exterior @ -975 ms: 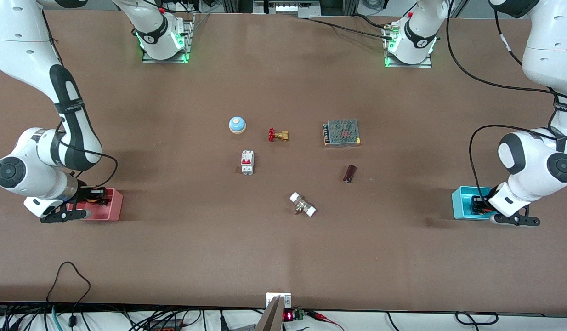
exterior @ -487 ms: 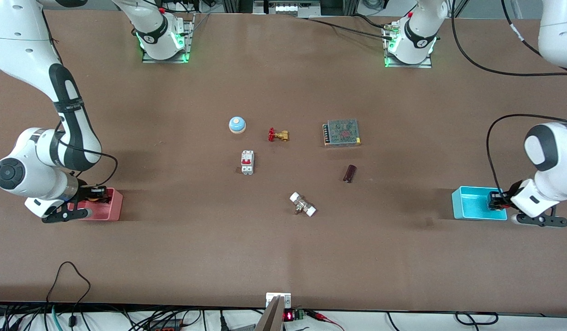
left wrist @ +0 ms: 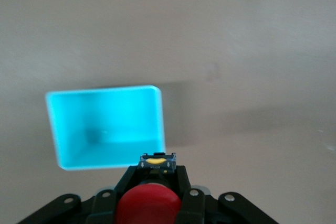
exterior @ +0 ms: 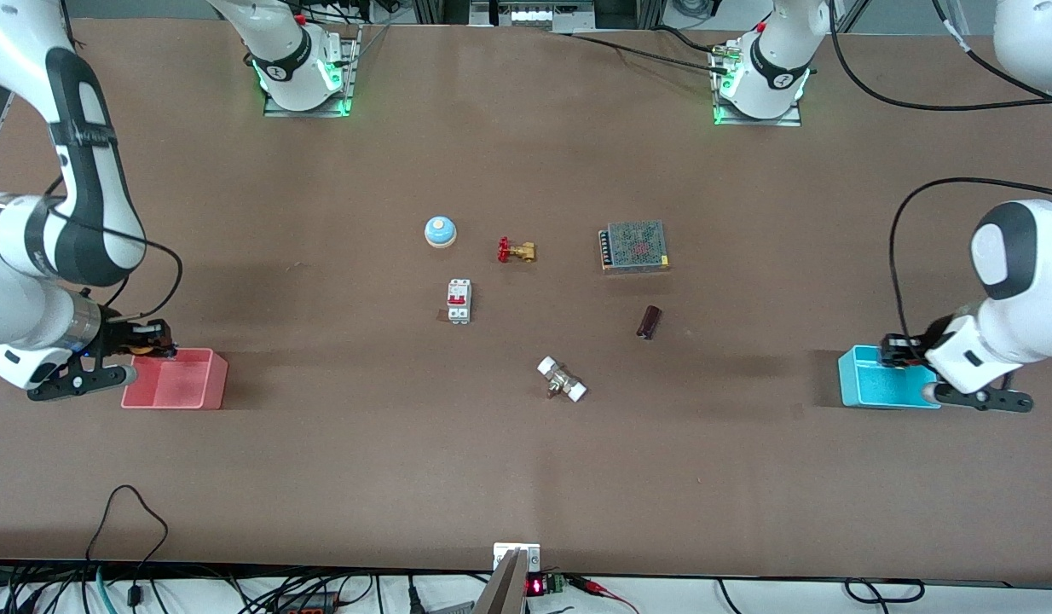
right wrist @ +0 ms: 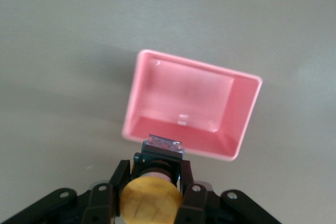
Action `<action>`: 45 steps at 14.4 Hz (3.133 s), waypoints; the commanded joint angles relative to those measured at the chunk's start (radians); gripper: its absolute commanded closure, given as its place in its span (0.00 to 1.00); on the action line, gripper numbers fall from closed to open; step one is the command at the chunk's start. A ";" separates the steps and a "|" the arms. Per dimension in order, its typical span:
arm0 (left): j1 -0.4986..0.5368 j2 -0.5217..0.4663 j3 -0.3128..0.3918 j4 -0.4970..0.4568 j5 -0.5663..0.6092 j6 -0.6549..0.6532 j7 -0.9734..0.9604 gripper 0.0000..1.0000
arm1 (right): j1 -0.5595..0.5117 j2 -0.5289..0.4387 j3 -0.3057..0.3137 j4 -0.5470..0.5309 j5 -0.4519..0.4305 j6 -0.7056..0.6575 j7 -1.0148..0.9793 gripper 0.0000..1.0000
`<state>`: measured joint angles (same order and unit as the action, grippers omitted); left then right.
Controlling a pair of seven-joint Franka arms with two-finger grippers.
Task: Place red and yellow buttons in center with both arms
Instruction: 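Lift the yellow button with the right gripper while the left gripper lifts the red button, then lower the yellow button with the right gripper while the left gripper lowers the red button, then open both grippers and raise them away from the buttons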
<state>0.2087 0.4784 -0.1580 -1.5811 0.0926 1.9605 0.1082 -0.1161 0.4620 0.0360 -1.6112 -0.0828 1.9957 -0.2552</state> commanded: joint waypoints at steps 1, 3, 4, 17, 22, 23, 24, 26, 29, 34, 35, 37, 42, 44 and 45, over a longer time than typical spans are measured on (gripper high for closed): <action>-0.052 -0.017 -0.021 -0.026 0.009 -0.031 -0.088 0.69 | 0.004 -0.043 0.096 -0.029 0.000 -0.081 0.167 0.64; -0.121 -0.020 -0.025 -0.083 0.007 -0.019 -0.196 0.69 | 0.041 -0.040 0.131 -0.052 0.000 -0.060 0.261 0.64; -0.156 -0.027 -0.025 -0.105 0.007 -0.012 -0.266 0.69 | 0.064 -0.036 0.133 -0.062 -0.002 -0.034 0.290 0.63; -0.259 -0.061 -0.081 -0.570 0.007 0.603 -0.522 0.66 | 0.210 0.113 0.153 -0.222 -0.018 0.356 0.499 0.60; -0.259 -0.055 -0.081 -0.570 0.007 0.606 -0.524 0.59 | 0.210 0.124 0.153 -0.223 -0.018 0.368 0.499 0.59; -0.259 -0.055 -0.081 -0.570 0.007 0.606 -0.524 0.58 | 0.210 0.124 0.153 -0.223 -0.018 0.368 0.499 0.50; -0.259 -0.054 -0.081 -0.568 0.007 0.606 -0.524 0.51 | 0.210 0.129 0.153 -0.222 -0.018 0.368 0.499 0.40; -0.259 -0.054 -0.081 -0.566 0.007 0.606 -0.525 0.26 | 0.210 0.129 0.153 -0.222 -0.018 0.368 0.499 0.18; -0.259 -0.061 -0.081 -0.563 0.007 0.606 -0.524 0.00 | 0.208 0.127 0.154 -0.211 -0.017 0.364 0.499 0.00; -0.244 -0.145 -0.078 -0.540 0.007 0.568 -0.518 0.00 | 0.191 0.077 0.150 -0.071 0.018 0.168 0.476 0.00; -0.244 -0.162 -0.074 -0.513 0.010 0.525 -0.504 0.00 | 0.182 0.066 0.147 -0.034 0.038 0.109 0.473 0.00; -0.241 -0.172 -0.074 -0.406 0.010 0.343 -0.475 0.00 | 0.167 0.020 0.140 -0.013 0.061 0.075 0.464 0.00; -0.229 -0.162 -0.071 -0.070 0.012 -0.114 -0.391 0.00 | 0.142 -0.127 0.084 -0.006 0.061 -0.105 0.402 0.00; -0.206 -0.164 -0.072 -0.001 0.010 -0.194 -0.334 0.00 | 0.112 -0.176 0.070 0.013 0.061 -0.187 0.402 0.00; -0.197 -0.164 -0.072 0.036 0.012 -0.228 -0.299 0.00 | 0.096 -0.195 0.068 0.029 0.060 -0.227 0.401 0.00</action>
<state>-0.0102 0.2959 -0.2276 -1.6285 0.0930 1.8082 -0.2648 0.0110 0.3183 0.1081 -1.5962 -0.0405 1.8442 0.1712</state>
